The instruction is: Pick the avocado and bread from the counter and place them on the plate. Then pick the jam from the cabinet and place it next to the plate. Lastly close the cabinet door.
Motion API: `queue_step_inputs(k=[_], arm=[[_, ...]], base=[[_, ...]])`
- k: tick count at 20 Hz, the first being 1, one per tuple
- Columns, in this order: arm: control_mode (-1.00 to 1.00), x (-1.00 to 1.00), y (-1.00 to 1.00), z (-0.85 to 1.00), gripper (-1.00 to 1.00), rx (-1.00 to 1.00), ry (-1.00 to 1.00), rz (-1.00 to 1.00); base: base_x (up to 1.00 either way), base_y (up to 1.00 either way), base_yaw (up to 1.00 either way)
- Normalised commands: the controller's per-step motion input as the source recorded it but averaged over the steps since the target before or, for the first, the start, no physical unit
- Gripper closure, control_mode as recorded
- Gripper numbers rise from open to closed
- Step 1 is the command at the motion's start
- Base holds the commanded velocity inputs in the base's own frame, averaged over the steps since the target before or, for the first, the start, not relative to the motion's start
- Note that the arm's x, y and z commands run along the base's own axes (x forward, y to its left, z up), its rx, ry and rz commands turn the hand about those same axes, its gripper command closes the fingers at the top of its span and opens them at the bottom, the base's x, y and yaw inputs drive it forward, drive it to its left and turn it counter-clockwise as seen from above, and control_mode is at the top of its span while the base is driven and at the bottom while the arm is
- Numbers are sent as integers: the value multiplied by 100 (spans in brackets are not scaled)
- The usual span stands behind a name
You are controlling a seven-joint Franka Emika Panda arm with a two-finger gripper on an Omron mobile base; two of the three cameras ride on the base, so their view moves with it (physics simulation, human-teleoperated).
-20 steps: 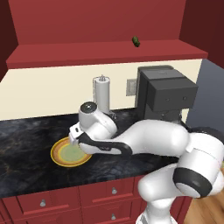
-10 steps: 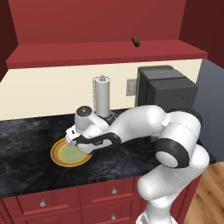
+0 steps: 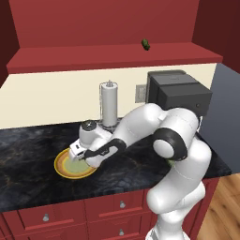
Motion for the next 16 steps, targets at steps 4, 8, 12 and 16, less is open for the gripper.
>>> queue_step_inputs(k=[4, 8, 12, 16], arm=[[-100, 12, 16, -29, 100, 0, 0, 7], [-100, 27, 18, -25, -100, 0, 0, 7], [-100, 15, 1, -7, -100, 0, 0, 4], [-100, 6, 0, 0, -100, 0, 0, 2]], base=[[0, 0, 0], [0, 0, 0], [0, 0, 0], [0, 0, 0]])
